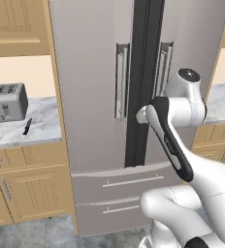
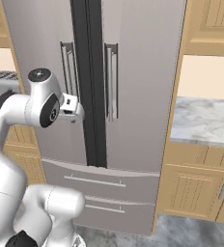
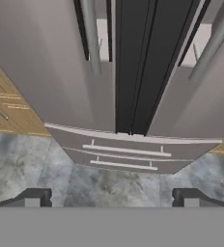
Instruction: Retrieve the butter from the fridge and place it on a plate on the dining table. Then retrieve the butter knife by the fridge and place it near the plate.
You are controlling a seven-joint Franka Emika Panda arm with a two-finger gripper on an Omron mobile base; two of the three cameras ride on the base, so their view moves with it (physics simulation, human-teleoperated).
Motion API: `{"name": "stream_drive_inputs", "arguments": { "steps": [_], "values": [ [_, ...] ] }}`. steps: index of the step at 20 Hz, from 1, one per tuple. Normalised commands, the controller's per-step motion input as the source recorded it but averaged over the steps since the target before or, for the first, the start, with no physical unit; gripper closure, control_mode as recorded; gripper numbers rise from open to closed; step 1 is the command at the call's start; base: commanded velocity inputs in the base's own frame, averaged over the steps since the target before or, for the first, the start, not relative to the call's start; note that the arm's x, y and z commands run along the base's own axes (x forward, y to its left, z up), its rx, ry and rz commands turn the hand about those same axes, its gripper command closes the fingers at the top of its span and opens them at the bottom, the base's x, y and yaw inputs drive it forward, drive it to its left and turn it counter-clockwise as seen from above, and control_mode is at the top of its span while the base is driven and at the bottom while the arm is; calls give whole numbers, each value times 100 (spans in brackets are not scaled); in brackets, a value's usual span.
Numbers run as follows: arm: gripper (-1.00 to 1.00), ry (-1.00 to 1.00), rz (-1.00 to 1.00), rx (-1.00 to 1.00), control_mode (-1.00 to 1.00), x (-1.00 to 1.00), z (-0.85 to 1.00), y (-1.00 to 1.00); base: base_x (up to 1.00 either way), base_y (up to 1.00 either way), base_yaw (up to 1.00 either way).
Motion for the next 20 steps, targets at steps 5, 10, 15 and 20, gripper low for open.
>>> {"name": "stream_drive_inputs", "arguments": {
  "steps": [5, 10, 15, 20],
  "values": [
    [-100, 0, 0, -3, -100, 45, 4, 67, 0, 0, 0],
    [-100, -1, 0, 0, -100, 55, 14, 23, 0, 0, 0],
    [-100, -1, 0, 0, -100, 46, 25, 0, 0, 0, 0],
    [-100, -1, 0, 2, -100, 37, 3, 0, 0, 0, 0]
  ]
}}
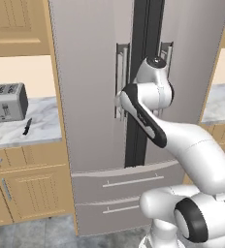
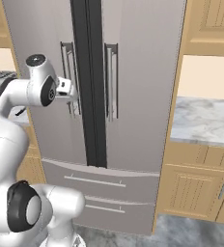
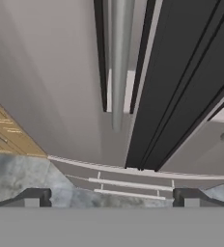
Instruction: Retrieve the butter from the fridge and place it on a plate on the dining table. Then retrieve the butter knife by the fridge and place it near the plate.
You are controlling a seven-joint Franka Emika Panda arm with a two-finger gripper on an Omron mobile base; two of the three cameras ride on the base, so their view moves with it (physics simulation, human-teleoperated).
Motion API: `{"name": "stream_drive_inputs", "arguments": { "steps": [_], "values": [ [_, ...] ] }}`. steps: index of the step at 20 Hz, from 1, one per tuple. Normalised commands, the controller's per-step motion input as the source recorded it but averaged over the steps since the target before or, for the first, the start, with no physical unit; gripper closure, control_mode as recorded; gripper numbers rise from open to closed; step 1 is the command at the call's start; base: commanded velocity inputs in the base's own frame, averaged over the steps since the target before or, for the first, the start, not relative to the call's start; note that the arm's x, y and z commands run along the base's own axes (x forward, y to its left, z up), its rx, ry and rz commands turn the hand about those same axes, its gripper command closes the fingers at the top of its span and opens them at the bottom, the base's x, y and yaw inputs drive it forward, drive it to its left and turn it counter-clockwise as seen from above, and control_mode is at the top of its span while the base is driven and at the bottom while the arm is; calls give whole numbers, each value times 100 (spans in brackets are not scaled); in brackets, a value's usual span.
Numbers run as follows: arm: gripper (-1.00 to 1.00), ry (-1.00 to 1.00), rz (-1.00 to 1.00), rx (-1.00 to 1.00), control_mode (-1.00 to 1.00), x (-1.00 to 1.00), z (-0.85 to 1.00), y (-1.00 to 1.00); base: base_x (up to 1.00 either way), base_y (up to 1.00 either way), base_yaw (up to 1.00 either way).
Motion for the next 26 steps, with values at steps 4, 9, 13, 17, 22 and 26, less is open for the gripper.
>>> {"name": "stream_drive_inputs", "arguments": {
  "steps": [4, 9, 13, 17, 22, 26],
  "values": [
    [-100, -9, 0, 0, -100, 35, 0, 0, 0, 0, 0],
    [-100, -9, 0, 0, -100, 27, 0, 0, 0, 0, 0],
    [-100, -10, 0, 0, -100, 27, -2, 0, 0, 0, 0],
    [-100, -4, 0, 0, -100, 46, -8, 0, 0, 0, 0],
    [-100, -1, 0, 0, -100, 51, -3, 0, 0, 0, 0],
    [-100, 0, 0, 0, -100, 53, -15, 0, 0, 0, 0]
  ]
}}
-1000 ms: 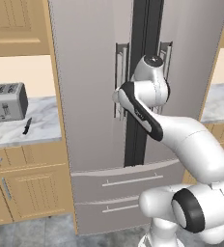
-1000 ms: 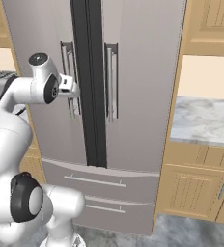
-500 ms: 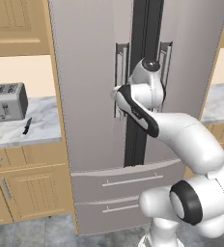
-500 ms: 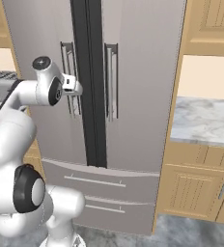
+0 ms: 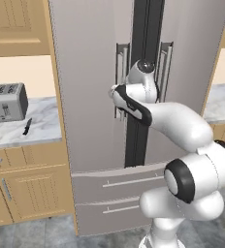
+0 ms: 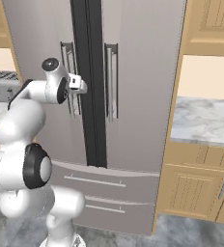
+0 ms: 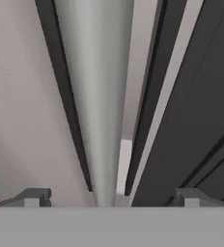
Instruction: Retrieve the butter from the fridge and place it on a plate on the dining table. Then retrieve the butter knife by the fridge and place it near the plate.
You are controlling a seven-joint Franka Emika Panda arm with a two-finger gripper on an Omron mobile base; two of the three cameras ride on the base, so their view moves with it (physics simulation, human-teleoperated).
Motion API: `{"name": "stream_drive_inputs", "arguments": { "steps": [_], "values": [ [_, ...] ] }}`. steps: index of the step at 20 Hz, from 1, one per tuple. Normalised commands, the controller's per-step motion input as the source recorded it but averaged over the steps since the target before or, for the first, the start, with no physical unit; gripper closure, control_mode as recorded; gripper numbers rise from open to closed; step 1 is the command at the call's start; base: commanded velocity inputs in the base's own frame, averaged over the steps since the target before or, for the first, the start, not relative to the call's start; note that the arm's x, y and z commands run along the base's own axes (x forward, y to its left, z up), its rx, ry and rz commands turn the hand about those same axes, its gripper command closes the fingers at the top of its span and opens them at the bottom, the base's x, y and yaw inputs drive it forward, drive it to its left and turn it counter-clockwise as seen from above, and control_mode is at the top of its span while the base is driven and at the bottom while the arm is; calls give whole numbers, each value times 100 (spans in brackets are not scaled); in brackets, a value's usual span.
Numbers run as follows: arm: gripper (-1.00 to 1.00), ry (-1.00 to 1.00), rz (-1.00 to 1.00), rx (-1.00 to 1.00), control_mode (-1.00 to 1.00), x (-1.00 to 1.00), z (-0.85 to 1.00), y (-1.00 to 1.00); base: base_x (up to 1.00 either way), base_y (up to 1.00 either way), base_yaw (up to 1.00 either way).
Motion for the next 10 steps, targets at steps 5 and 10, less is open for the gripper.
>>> {"name": "stream_drive_inputs", "arguments": {
  "steps": [5, 10],
  "values": [
    [-100, 0, 0, 0, -100, 43, -26, 0, 0, 0, 0],
    [100, 0, 0, 0, -100, 41, -22, 1, 0, 0, 0]
  ]
}}
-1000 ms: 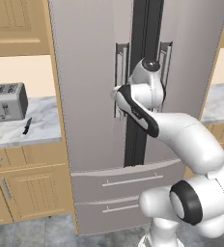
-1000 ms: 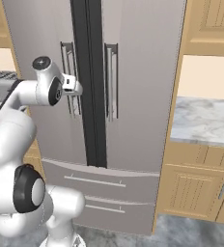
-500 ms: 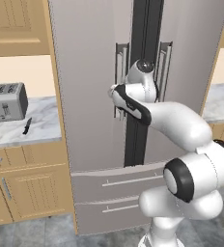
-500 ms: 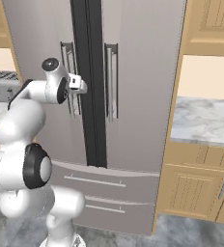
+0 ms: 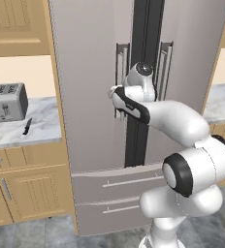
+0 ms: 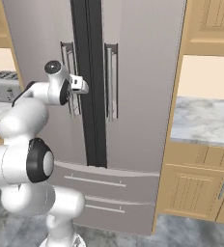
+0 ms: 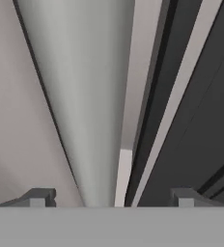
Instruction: Retrieve the butter from the fridge and place it on a plate on the dining table. Then retrieve the butter knife by the fridge and place it near the plate.
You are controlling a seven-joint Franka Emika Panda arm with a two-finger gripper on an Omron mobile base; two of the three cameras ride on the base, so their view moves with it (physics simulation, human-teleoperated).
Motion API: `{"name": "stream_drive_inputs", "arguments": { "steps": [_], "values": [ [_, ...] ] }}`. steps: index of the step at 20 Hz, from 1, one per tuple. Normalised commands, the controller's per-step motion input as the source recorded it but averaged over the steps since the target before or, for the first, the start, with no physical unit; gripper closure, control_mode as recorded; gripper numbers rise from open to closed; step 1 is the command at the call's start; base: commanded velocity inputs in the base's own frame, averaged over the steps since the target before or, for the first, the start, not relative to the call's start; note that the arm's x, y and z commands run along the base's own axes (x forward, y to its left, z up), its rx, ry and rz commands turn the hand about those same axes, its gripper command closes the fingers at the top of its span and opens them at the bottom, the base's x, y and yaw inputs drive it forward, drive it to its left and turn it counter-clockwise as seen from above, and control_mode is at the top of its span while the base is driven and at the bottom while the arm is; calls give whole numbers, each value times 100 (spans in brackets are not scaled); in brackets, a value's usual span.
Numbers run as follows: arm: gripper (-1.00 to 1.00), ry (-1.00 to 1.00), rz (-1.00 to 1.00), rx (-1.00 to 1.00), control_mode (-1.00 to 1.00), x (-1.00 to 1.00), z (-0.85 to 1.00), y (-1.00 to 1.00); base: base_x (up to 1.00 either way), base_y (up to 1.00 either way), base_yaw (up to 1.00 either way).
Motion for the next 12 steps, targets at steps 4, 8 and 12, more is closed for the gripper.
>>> {"name": "stream_drive_inputs", "arguments": {
  "steps": [4, 8, 12],
  "values": [
    [100, 0, 0, -1, -100, 34, -26, 4, 0, 0, 0],
    [100, 1, 1, 0, -100, 4, -8, 13, 0, 0, 0],
    [100, 2, 9, 0, -100, -35, 0, 51, 0, 0, 0]
  ]
}}
